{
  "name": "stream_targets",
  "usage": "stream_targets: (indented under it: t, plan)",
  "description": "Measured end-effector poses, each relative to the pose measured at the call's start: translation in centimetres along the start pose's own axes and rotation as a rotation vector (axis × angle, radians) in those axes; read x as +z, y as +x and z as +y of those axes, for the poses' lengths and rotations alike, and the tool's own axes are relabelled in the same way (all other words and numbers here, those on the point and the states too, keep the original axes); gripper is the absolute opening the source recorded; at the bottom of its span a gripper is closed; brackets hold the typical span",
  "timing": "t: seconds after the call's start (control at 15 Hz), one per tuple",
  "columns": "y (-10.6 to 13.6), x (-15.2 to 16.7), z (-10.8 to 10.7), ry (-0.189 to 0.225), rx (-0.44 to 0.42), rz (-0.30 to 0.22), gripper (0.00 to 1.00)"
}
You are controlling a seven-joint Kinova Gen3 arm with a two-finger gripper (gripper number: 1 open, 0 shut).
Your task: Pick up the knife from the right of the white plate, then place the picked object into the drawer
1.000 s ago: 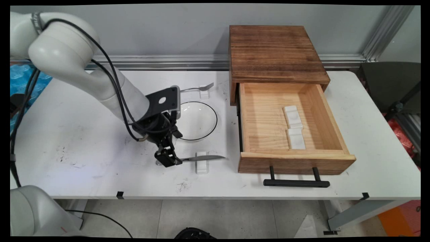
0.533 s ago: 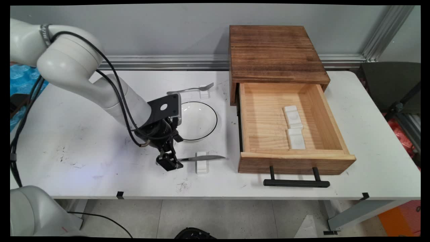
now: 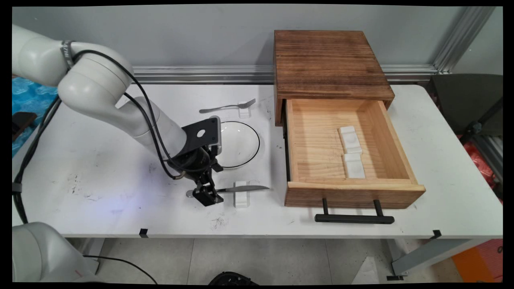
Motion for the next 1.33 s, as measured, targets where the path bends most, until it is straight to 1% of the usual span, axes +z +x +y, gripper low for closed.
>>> stream_targets:
  t: [0.8,0.87,1.33]
  plan:
    - [-0.3,1.3,-0.1,-0.007,0.04,-0.002,1.0]
    - [-0.3,1.3,-0.1,-0.008,0.042,-0.002,0.0]
    - [-0.6,1.4,-0.1,-0.015,0.057,-0.004,0.0]
